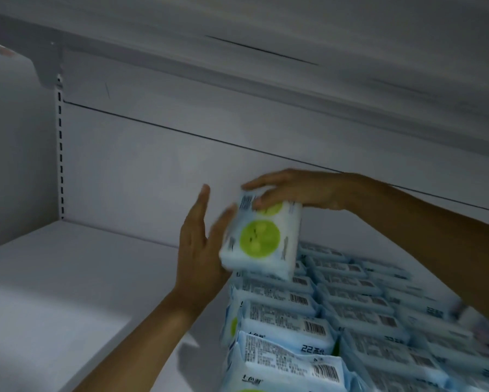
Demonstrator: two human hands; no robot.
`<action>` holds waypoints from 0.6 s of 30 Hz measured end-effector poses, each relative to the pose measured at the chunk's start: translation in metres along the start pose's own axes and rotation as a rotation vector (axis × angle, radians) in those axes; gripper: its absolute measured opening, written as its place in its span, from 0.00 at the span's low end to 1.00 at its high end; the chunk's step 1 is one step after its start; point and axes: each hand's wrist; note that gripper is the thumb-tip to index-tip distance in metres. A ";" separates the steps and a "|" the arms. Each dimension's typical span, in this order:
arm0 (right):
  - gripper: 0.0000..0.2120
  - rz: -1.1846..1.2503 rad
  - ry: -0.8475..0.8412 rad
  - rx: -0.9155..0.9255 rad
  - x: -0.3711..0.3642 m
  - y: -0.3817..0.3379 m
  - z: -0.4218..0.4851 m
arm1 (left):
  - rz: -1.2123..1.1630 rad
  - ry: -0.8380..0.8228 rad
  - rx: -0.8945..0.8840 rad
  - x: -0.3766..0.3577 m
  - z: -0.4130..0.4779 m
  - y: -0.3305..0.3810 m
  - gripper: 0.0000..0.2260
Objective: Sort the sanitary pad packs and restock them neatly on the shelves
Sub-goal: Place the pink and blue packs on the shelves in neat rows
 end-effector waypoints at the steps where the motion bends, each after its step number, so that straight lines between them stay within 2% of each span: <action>1: 0.15 0.068 0.144 0.040 0.007 0.001 -0.001 | 0.096 0.014 -0.062 -0.007 -0.004 -0.010 0.32; 2: 0.13 0.154 0.289 0.076 0.015 0.003 -0.001 | 0.092 -0.032 0.004 -0.014 -0.007 -0.018 0.34; 3: 0.13 0.237 0.408 0.102 0.021 0.007 -0.002 | 0.006 -0.108 0.143 -0.015 -0.010 -0.017 0.34; 5: 0.13 0.322 0.550 0.150 0.024 0.022 -0.002 | -0.303 -0.282 0.479 -0.023 -0.012 -0.014 0.30; 7: 0.14 0.226 0.632 0.194 0.018 0.044 0.003 | -0.696 -0.447 0.803 -0.042 -0.009 -0.019 0.23; 9: 0.16 0.067 0.661 0.221 0.004 0.064 0.008 | -0.915 -0.493 0.977 -0.060 -0.011 -0.033 0.31; 11: 0.14 0.015 0.638 0.236 -0.013 0.084 0.013 | -0.972 -0.532 1.026 -0.070 -0.012 -0.040 0.33; 14: 0.11 -0.032 0.625 0.211 -0.038 0.109 0.022 | -0.972 -0.485 1.087 -0.071 -0.011 -0.053 0.34; 16: 0.10 -0.168 0.565 0.170 -0.049 0.125 0.029 | -0.938 -0.473 1.070 -0.072 -0.010 -0.062 0.37; 18: 0.08 -0.425 0.444 0.074 -0.053 0.135 0.031 | -0.897 -0.464 0.992 -0.062 -0.014 -0.053 0.28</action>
Point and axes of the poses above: each hand's wrist, its own z-axis towards the middle knuckle, its own x-axis out of the back of the hand, y = z × x, and after that the axes turned 3 degrees about -y, right-handed
